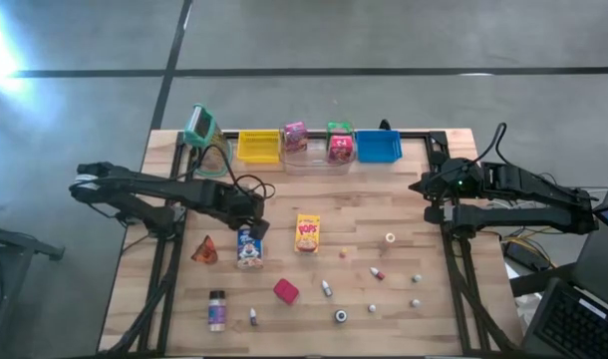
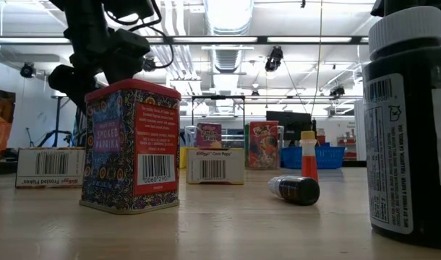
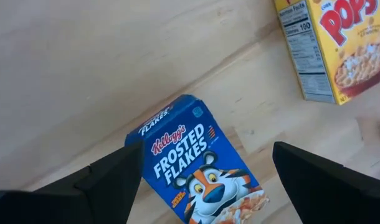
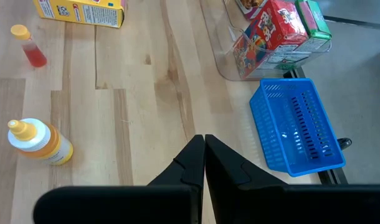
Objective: Pick & Place Kitchen Items
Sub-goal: Put the blue cereal box into the transparent bin
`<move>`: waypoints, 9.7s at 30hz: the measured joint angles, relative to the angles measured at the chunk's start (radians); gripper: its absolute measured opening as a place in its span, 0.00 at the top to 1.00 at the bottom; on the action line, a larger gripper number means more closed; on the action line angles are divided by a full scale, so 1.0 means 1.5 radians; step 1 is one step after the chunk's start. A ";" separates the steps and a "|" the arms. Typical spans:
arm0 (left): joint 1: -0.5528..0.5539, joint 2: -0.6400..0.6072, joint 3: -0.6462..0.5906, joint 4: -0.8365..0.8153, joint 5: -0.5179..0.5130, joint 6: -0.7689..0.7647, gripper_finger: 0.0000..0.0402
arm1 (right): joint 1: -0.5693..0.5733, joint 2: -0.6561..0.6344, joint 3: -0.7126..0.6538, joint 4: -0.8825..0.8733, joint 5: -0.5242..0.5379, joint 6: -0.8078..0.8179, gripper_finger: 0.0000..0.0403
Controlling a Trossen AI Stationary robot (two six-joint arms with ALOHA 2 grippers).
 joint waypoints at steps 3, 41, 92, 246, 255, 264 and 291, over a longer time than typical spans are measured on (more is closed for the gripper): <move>0.000 0.000 0.000 -0.011 0.001 -0.002 0.08 | 0.000 0.000 0.000 0.000 0.000 0.000 0.98; -0.076 0.139 0.068 -0.103 -0.080 -0.372 0.01 | 0.000 0.000 0.000 0.000 0.000 0.000 0.98; -0.068 0.187 0.053 -0.064 -0.061 -0.441 0.00 | 0.000 0.000 0.000 0.000 0.000 0.000 0.98; -0.170 0.235 -0.221 0.531 -0.947 -0.010 0.01 | 0.000 0.000 0.000 0.000 0.000 0.000 0.98; -0.183 0.204 -0.206 0.532 -0.948 0.050 0.00 | 0.000 0.000 0.000 0.000 0.000 0.000 0.98; -0.184 0.166 -0.204 0.530 -0.949 0.111 0.00 | 0.000 0.000 0.000 0.000 0.000 0.000 0.98; -0.204 -0.186 -0.151 0.515 -0.489 0.589 0.01 | 0.000 0.000 0.000 0.000 0.000 0.000 0.98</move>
